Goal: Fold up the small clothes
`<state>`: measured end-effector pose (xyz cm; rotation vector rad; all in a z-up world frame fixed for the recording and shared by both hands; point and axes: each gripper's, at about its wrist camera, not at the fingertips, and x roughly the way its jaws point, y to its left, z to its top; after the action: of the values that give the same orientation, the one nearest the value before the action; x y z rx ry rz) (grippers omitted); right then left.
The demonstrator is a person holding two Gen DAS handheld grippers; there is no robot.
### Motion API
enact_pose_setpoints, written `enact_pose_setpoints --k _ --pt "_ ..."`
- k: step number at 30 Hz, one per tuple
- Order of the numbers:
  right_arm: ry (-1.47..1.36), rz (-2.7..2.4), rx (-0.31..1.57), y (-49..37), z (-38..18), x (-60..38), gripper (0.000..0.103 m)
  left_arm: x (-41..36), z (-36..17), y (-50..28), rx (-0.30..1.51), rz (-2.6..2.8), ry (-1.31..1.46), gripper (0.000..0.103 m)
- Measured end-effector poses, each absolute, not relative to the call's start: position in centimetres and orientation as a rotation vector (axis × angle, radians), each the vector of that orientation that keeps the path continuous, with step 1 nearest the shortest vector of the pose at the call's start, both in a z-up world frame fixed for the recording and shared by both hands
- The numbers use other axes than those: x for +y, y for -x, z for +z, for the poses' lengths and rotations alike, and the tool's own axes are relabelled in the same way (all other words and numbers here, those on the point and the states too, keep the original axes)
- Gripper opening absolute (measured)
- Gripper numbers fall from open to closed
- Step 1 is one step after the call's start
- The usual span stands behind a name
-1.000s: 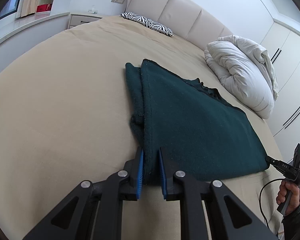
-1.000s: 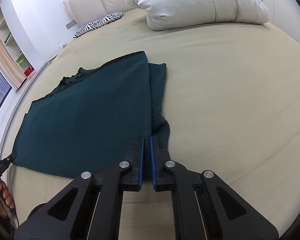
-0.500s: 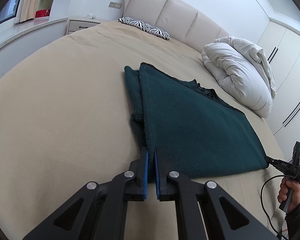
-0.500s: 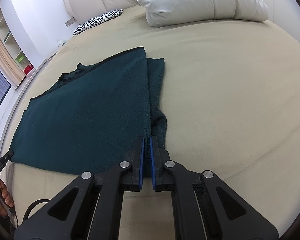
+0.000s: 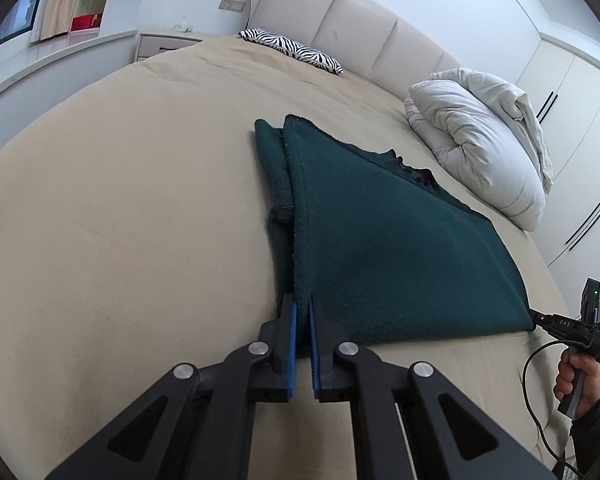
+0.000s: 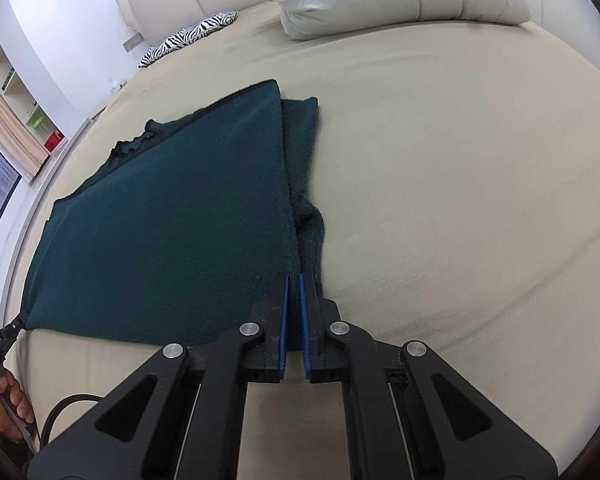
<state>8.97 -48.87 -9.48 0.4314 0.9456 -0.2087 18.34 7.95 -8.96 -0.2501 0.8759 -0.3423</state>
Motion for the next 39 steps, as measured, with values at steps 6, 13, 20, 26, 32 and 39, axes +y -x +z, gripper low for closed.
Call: enact_pose_setpoints --k 6,13,20,26,32,39 --pt "-0.463 -0.204 0.956 -9.1 -9.8 -49.0 0.004 8.2 -9.4 -18.6 0.898 -0.346 0.272 0.007" --pt "-0.469 -0.214 0.967 -8.7 -9.5 -48.6 0.004 8.2 -9.5 -18.6 0.900 -0.347 0.272 0.007" --pt "-0.542 -0.208 0.955 -8.9 -10.1 -49.6 0.004 8.2 -9.5 -18.5 0.900 -0.345 0.267 0.007" --pt "-0.553 -0.185 0.953 -8.8 -10.6 -49.8 0.005 8.3 -9.5 -18.6 0.900 -0.343 0.264 0.007" --pt "-0.527 -0.189 0.960 -8.8 -10.3 -49.5 0.005 8.6 -9.3 -18.4 0.899 -0.334 0.274 0.017" --pt "-0.527 -0.261 0.889 -7.7 -7.3 -49.9 0.037 9.3 -6.6 -16.7 0.847 -0.297 0.257 0.023"
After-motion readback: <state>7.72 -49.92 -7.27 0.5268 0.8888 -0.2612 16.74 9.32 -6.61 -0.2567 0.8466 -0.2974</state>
